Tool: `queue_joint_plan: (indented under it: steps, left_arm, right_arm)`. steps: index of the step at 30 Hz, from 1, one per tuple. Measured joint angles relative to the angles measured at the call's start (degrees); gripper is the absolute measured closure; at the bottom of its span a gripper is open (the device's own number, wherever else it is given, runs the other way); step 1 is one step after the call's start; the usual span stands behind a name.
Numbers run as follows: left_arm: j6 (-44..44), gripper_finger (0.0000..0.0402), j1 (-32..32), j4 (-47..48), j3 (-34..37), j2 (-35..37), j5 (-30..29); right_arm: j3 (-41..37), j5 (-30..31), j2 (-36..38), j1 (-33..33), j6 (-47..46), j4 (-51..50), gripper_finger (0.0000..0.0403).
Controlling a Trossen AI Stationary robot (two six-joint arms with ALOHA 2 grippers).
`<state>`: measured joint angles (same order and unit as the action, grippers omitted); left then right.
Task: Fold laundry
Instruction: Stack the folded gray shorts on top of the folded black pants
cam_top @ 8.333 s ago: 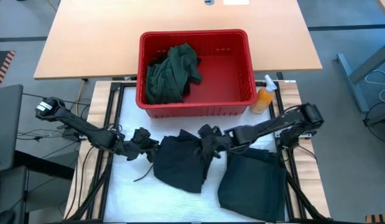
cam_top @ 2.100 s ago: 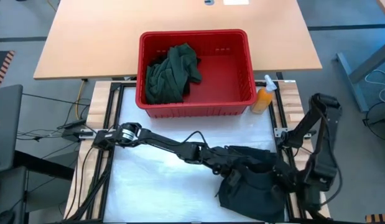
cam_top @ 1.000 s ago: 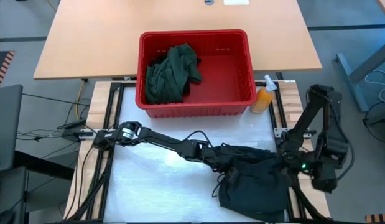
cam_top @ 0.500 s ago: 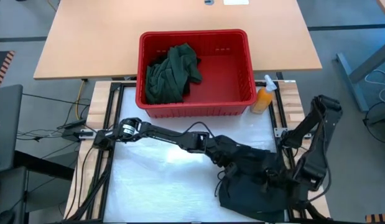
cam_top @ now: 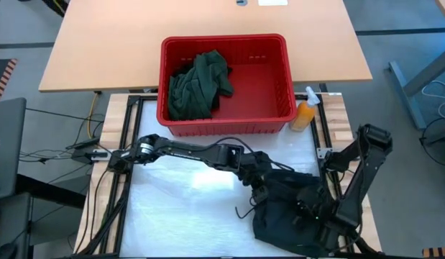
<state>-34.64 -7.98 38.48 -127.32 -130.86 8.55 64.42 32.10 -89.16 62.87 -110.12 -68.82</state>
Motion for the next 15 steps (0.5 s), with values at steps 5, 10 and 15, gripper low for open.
queue_joint_plan:
  steps: [5, 10, 15]
  left_arm:
    - [3.4, 0.023, -1.0, 3.8, -1.8, 2.8, -5.6]
    - [6.1, 0.023, -2.5, 9.3, -1.7, 5.9, -12.1]
    - [8.4, 0.023, -4.3, 12.2, -1.8, 9.8, -18.9]
  right_arm:
    - [0.0, -3.8, -3.6, -0.5, -1.1, 0.0, 0.0281]
    - [0.0, -7.1, -6.7, -0.5, -2.6, 0.8, 0.0281]
    - [0.1, -9.1, -8.6, -0.3, -4.9, 0.9, 0.0281]
